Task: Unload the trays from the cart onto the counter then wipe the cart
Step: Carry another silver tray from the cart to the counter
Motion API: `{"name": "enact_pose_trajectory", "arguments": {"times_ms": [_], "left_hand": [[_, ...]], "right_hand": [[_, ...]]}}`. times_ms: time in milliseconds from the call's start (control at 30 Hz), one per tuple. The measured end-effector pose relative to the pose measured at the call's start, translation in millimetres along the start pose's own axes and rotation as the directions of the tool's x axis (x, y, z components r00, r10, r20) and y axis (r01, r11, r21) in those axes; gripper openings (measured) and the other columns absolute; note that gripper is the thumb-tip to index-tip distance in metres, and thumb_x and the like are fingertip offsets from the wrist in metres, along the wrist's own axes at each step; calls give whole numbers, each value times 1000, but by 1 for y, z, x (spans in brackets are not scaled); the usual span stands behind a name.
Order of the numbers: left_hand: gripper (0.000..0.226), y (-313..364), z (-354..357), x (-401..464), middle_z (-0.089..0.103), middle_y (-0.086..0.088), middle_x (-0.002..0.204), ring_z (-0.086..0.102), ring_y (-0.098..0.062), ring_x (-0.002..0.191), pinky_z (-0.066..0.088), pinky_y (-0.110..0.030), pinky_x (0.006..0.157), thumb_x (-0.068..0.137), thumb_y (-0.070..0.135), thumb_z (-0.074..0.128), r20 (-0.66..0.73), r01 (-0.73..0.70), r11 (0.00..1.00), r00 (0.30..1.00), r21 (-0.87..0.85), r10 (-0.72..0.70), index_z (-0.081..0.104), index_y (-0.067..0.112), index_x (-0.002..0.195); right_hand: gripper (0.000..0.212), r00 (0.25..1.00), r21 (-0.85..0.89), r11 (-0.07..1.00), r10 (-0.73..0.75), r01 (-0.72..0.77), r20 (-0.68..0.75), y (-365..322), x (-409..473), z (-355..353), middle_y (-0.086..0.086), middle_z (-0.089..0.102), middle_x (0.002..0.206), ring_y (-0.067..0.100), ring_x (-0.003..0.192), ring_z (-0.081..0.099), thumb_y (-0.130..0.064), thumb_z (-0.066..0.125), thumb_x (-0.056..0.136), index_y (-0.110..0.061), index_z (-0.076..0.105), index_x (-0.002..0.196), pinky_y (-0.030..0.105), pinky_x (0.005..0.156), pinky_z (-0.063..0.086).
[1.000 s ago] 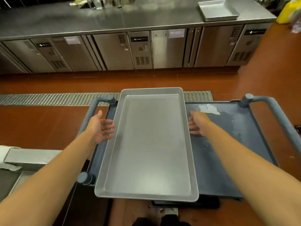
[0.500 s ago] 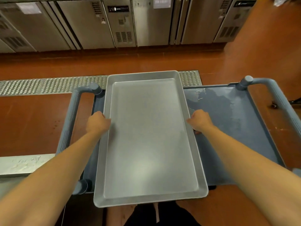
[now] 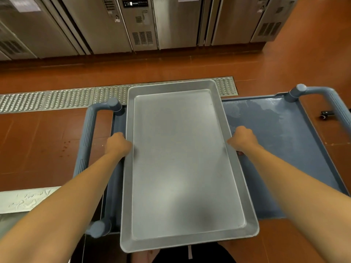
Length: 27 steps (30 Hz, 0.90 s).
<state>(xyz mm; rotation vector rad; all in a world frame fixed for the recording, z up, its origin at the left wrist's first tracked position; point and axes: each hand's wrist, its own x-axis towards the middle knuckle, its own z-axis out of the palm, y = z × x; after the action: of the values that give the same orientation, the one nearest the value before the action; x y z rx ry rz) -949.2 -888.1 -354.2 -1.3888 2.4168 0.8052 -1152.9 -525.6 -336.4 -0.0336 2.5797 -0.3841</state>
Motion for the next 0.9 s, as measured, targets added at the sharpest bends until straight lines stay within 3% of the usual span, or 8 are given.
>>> {"name": "enact_pose_trajectory", "arguments": {"times_ms": [133, 300, 467, 567, 667, 767, 833, 900], "left_hand": [[8, 1, -2, 3, 59, -11, 86, 52, -22, 70, 41, -30, 55, 90, 0, 57, 23, -21, 999, 999, -50, 22, 53, 5, 85], [18, -2, -7, -3, 54, -12, 82, 48, -23, 71, 39, -33, 60, 88, -3, 57, 5, -42, 985, 999, -167, 44, 45, 9, 80], [33, 8, -34, -13, 44, -9, 74, 41, -21, 68, 35, -34, 59, 89, -1, 60, 17, -67, 939, 997, -339, 77, 37, 16, 74], [33, 20, -53, -23, 48, -9, 70, 44, -22, 65, 34, -34, 57, 89, 1, 59, 53, 11, 839, 998, -545, 21, 39, 20, 70], [14, 41, -75, -47, 61, -14, 78, 60, -28, 66, 47, -32, 58, 88, -2, 53, 91, 52, 714, 996, -699, 17, 58, 11, 86], [35, 54, -95, -67, 77, -11, 82, 73, -21, 62, 59, -37, 70, 96, 4, 49, 163, 81, 578, 982, -812, 92, 80, 11, 81], [29, 57, -102, -73, 78, -17, 104, 76, -24, 77, 60, -46, 85, 98, 12, 54, 169, 71, 558, 978, -827, 126, 83, 12, 96], [25, 60, -106, -84, 77, -17, 111, 77, -26, 84, 64, -44, 79, 97, 14, 58, 158, 59, 549, 978, -834, 135, 77, 8, 112]], "right_hand": [[25, 1000, 1, 1000, -11, 11, 12, -4, 1, -2, 6, 53, 74, 23, 63, 50, -13, 59, 96, -11, 48, 74, 26, 49, 34], [18, 996, 26, 998, -61, 59, 66, -5, -4, -11, 7, 55, 79, 25, 67, 52, -7, 53, 95, -12, 49, 79, 27, 53, 39], [28, 992, 95, 989, -117, 113, 38, -9, -9, -38, 6, 48, 72, 23, 63, 45, -1, 52, 93, -13, 42, 70, 28, 53, 35], [25, 989, 152, 979, -143, 136, 39, -13, -10, -61, 9, 50, 72, 27, 66, 49, -4, 56, 90, -11, 45, 69, 35, 57, 45], [20, 984, 240, 960, -163, 143, 68, -13, -13, -87, 14, 57, 72, 31, 59, 58, -6, 62, 90, -9, 52, 73, 40, 54, 58], [15, 975, 279, 944, -205, 175, 82, -9, -13, -107, 16, 64, 72, 32, 57, 63, -8, 63, 90, -9, 57, 76, 31, 46, 53], [13, 970, 288, 934, -237, 213, 52, -5, -10, -119, 17, 66, 76, 33, 64, 63, -12, 64, 86, -6, 57, 76, 33, 53, 49], [15, 966, 316, 920, -256, 231, 37, 2, -8, -131, 16, 57, 77, 28, 68, 55, -10, 64, 87, -8, 54, 76, 36, 62, 42]]}}
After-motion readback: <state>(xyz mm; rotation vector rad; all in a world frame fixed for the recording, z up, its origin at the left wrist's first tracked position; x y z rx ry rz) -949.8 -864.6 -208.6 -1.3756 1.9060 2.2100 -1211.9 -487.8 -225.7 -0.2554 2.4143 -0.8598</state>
